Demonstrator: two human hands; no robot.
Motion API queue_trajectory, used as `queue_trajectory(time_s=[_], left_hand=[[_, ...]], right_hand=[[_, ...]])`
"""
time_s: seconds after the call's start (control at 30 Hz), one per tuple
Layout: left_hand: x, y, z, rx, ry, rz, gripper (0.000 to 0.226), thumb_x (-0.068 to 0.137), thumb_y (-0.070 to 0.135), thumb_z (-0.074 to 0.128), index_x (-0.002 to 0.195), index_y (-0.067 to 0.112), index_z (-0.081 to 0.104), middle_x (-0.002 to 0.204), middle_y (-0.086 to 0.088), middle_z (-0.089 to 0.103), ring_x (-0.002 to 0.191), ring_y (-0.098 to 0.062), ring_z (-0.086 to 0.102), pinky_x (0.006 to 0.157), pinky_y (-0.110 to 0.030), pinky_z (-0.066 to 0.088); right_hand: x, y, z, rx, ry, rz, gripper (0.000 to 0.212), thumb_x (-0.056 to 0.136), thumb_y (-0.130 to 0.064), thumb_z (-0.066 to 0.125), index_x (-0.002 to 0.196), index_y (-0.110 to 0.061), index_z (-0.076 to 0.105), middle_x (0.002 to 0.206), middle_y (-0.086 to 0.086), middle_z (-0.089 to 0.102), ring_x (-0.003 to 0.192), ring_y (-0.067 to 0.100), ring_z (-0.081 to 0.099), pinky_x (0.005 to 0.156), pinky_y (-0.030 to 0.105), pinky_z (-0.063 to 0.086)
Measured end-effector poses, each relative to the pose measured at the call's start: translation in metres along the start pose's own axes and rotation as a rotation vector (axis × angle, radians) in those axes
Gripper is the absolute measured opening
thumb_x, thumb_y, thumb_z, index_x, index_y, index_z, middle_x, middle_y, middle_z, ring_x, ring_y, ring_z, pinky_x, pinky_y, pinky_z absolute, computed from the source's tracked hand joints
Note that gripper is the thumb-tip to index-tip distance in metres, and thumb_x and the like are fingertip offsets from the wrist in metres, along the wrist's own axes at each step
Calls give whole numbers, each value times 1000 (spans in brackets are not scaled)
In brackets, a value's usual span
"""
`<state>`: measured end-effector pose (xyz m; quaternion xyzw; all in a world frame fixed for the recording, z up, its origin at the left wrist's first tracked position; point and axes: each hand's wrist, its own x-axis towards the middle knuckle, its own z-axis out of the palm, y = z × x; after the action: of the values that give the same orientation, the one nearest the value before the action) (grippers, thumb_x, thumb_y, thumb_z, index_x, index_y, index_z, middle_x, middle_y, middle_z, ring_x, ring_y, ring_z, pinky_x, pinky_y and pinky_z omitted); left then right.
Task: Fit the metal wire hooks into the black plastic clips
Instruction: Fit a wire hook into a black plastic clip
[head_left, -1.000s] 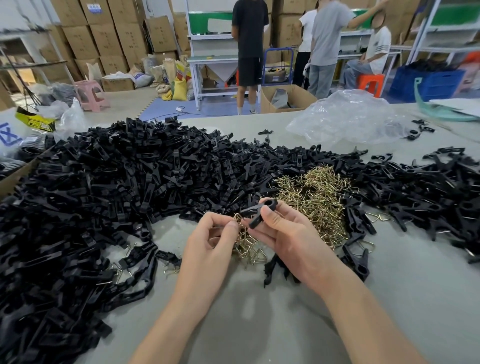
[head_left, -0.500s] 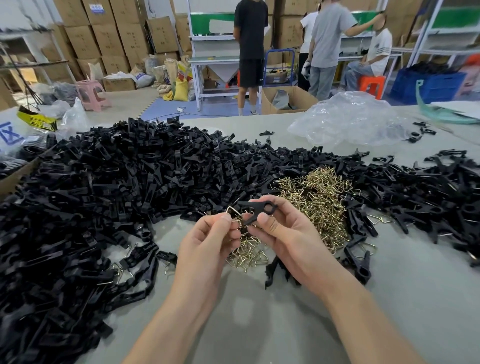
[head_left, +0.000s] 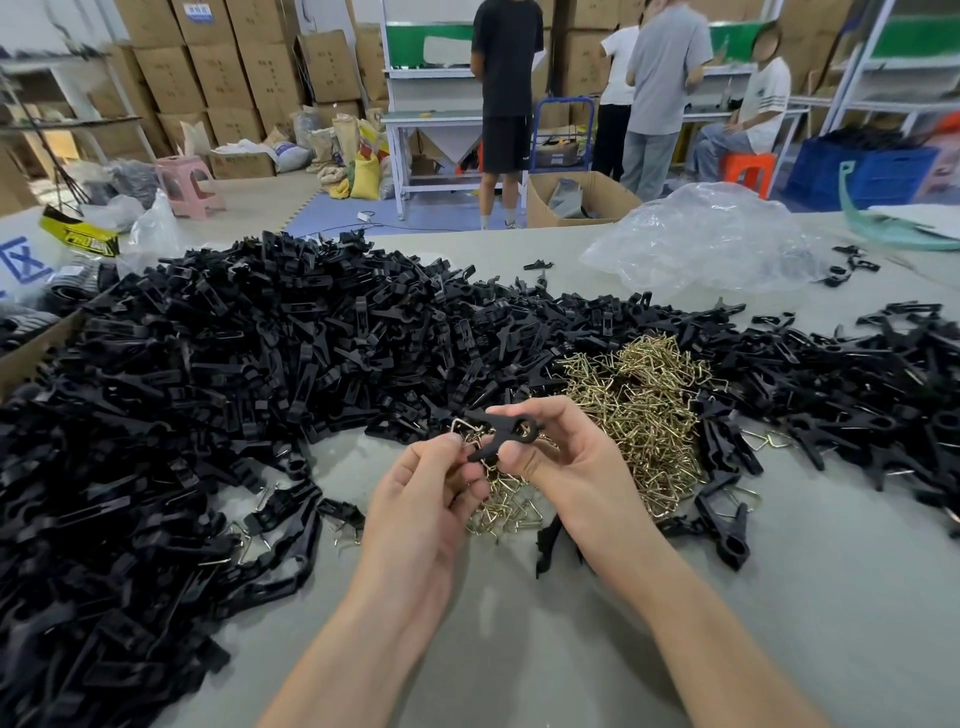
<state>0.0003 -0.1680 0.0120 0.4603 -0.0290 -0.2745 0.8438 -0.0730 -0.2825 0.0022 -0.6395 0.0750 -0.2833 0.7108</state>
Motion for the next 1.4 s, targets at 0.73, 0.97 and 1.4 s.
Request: queue_trajectory(time_s=[0.73,0.97,1.4], left_hand=[[0,-4,-5,344,-184,-80,46,98,20,40,71,22,78,75,-8,68,62,-15,61,54,-28,47],[3,1,-12,169,-411,-338,71,98,65,30,102,7,72,81,-15,61,66,-22,55,60,-35,44],[-4,8,-15,-62,-397,-626,39,86,52,68,101,16,64,91,-5,59,90,-22,59,88,-35,47]], right_hand=[[-9,11,6,-672,-41,-330,34,91,-23,71,119,-40,66,100,-20,56,97,7,59,85,15,46],[-12,11,9,-909,-45,-414,31,98,-41,53,126,-36,66,105,-10,51,101,13,50,89,30,45],[-15,9,26,-877,-162,-343,26,94,-43,56,108,-28,72,97,-16,54,94,6,51,78,14,39]])
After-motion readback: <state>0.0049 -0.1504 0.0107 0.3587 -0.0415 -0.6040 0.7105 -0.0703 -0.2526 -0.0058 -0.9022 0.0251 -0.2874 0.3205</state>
